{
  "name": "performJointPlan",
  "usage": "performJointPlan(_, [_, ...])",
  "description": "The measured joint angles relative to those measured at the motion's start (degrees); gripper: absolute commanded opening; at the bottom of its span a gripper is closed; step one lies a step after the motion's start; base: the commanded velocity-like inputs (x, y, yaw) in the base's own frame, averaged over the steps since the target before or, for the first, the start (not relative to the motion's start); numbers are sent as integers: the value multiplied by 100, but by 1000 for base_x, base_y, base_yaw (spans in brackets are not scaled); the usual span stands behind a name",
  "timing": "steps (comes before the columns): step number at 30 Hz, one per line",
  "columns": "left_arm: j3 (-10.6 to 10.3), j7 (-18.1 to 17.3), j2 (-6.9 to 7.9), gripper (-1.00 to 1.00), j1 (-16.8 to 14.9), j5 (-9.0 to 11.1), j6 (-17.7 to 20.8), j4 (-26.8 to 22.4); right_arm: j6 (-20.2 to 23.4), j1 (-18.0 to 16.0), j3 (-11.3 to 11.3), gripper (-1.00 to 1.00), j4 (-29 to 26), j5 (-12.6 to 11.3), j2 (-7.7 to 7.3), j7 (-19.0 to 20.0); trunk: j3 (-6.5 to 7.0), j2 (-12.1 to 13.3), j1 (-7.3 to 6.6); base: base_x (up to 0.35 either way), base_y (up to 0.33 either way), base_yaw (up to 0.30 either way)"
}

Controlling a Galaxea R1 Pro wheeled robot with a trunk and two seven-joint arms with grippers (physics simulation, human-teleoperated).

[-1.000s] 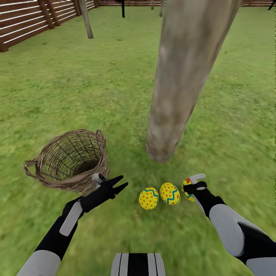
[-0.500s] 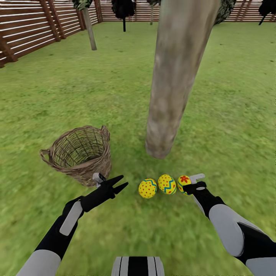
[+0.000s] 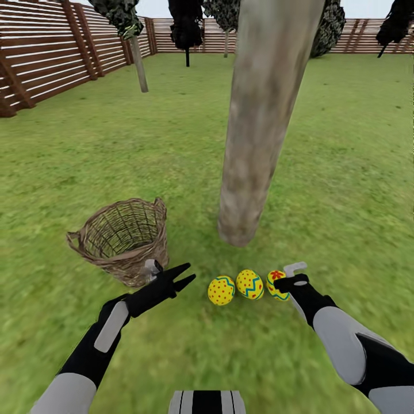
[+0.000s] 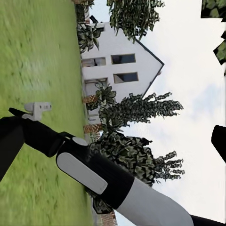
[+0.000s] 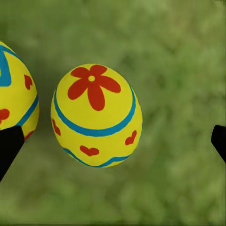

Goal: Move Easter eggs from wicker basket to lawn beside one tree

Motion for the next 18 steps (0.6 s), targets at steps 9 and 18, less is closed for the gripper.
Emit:
performJointPlan(9, [-472, 961, -30, 100, 37, -119, 10, 40, 34, 100, 13, 100, 752, -68, -5, 5, 199, 12, -23, 0, 0, -7])
performJointPlan(18, [-1006, 1212, 508, 100, 95, -544, -48, 1277, 41, 529, 1, 100, 1140, -81, 2, -13, 429, 24, -46, 0, 0, -243])
